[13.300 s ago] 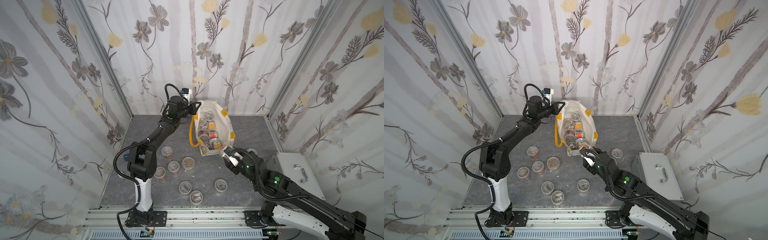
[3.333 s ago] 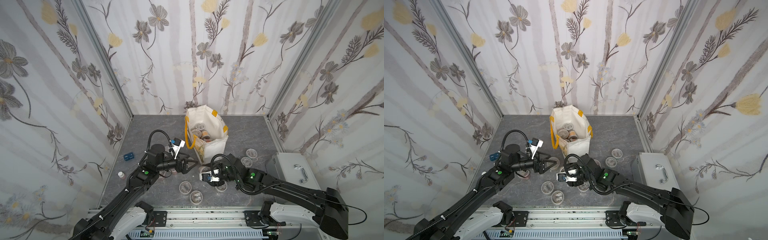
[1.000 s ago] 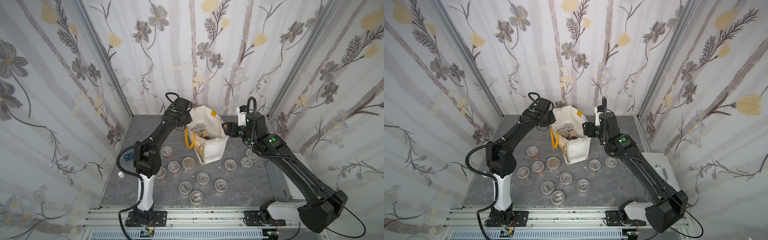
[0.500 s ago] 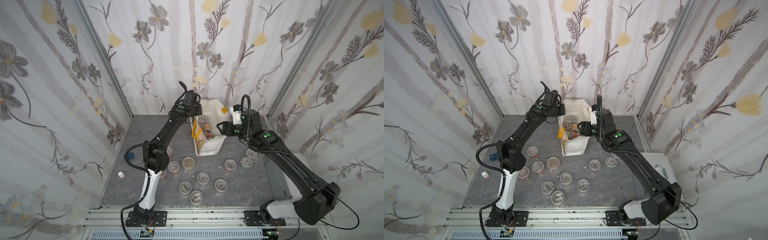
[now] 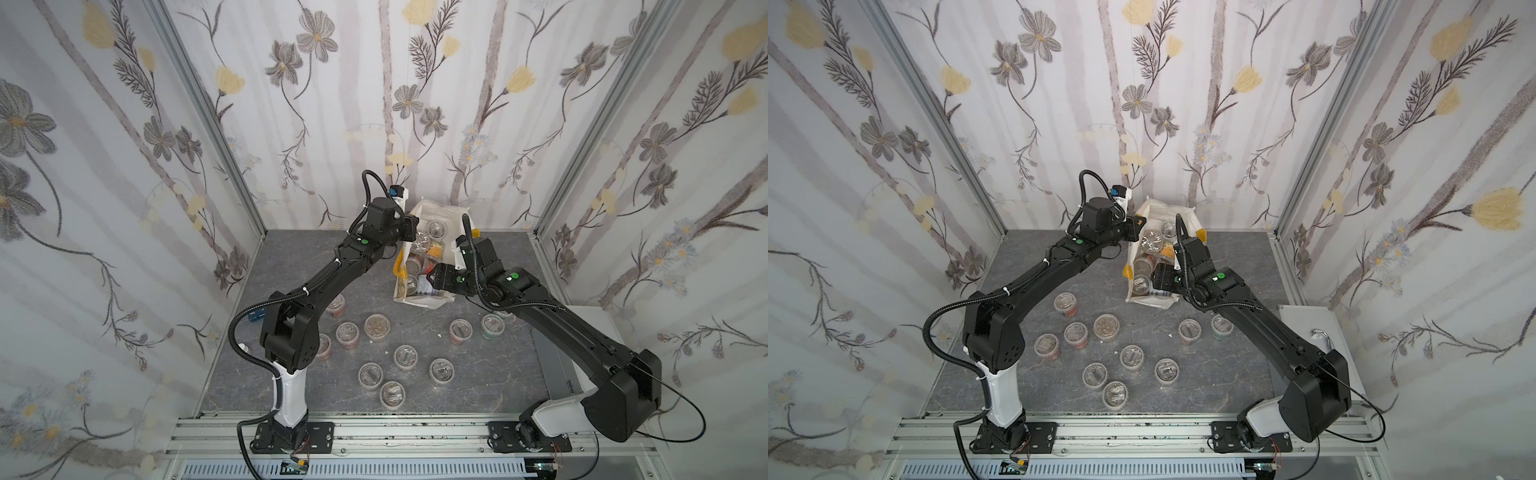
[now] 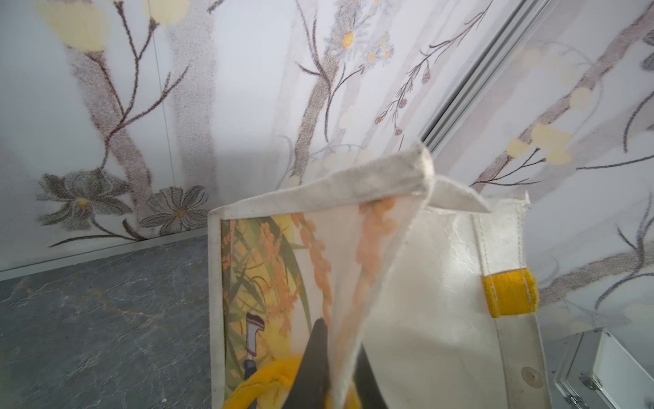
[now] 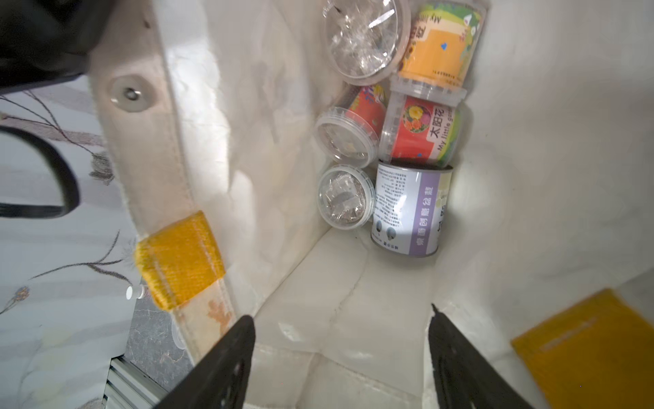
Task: Take out the seed jars from the canvas bag
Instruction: Pick up the canvas bag from the center of the board, then pick up the seed jar from the canvas bag.
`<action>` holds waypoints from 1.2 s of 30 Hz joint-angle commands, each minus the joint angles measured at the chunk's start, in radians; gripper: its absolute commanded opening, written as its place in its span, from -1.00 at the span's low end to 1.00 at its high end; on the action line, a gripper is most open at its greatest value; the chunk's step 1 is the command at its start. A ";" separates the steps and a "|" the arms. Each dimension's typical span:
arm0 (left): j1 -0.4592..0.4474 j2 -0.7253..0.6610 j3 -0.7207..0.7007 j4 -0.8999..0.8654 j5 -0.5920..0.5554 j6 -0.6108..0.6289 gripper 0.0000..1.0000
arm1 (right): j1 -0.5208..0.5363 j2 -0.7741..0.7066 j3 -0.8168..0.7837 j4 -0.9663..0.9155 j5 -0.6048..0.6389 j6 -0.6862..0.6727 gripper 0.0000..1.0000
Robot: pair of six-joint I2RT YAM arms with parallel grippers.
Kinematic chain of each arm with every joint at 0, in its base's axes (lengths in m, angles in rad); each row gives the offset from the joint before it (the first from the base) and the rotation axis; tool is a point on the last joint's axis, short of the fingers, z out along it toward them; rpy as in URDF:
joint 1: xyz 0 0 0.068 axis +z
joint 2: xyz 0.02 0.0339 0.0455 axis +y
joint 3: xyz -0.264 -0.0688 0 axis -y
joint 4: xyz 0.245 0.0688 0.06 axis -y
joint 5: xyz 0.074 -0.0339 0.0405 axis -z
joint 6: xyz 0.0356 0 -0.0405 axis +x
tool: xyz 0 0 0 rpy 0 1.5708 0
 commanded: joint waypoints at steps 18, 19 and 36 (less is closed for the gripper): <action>-0.024 -0.180 -0.324 0.479 0.154 -0.001 -1.00 | 0.051 0.219 0.083 -0.026 0.159 0.105 0.46; -0.025 -0.184 -0.331 0.482 0.163 0.001 -1.00 | 0.058 0.224 0.083 -0.032 0.166 0.105 0.49; -0.025 -0.216 -0.387 0.517 0.167 0.011 -1.00 | 0.096 0.275 0.116 -0.028 0.199 0.028 0.41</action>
